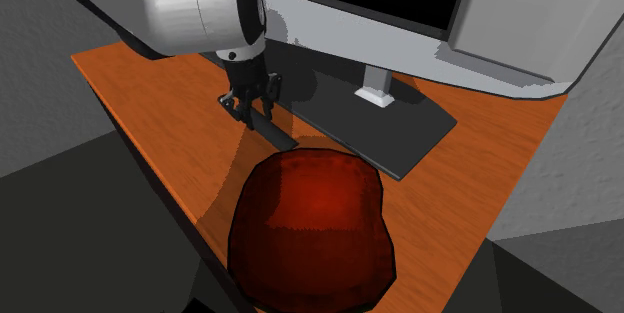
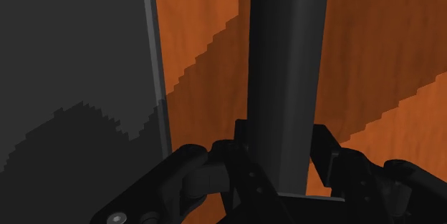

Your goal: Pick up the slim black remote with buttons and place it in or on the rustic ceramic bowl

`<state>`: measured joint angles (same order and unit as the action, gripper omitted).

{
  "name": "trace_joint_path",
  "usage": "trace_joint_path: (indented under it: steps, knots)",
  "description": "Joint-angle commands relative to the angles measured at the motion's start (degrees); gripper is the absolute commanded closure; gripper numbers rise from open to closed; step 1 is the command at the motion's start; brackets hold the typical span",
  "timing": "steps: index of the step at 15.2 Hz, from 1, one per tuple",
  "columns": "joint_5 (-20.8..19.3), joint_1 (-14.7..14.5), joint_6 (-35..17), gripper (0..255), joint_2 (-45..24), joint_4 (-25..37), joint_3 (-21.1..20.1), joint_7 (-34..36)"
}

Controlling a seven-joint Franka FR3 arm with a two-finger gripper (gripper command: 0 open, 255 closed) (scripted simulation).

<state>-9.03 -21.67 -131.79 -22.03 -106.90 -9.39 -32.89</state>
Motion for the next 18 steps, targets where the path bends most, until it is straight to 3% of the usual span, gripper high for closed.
trace_joint_path:
  steps: [1, 18]
  knots:
    - [0.2, 0.1, 0.9, 255, 0.6, 0.3, -0.1, -0.1]
    - [2.1, 0.4, 12.0, 255, 6.2, 5.9, -0.8, -1.8]
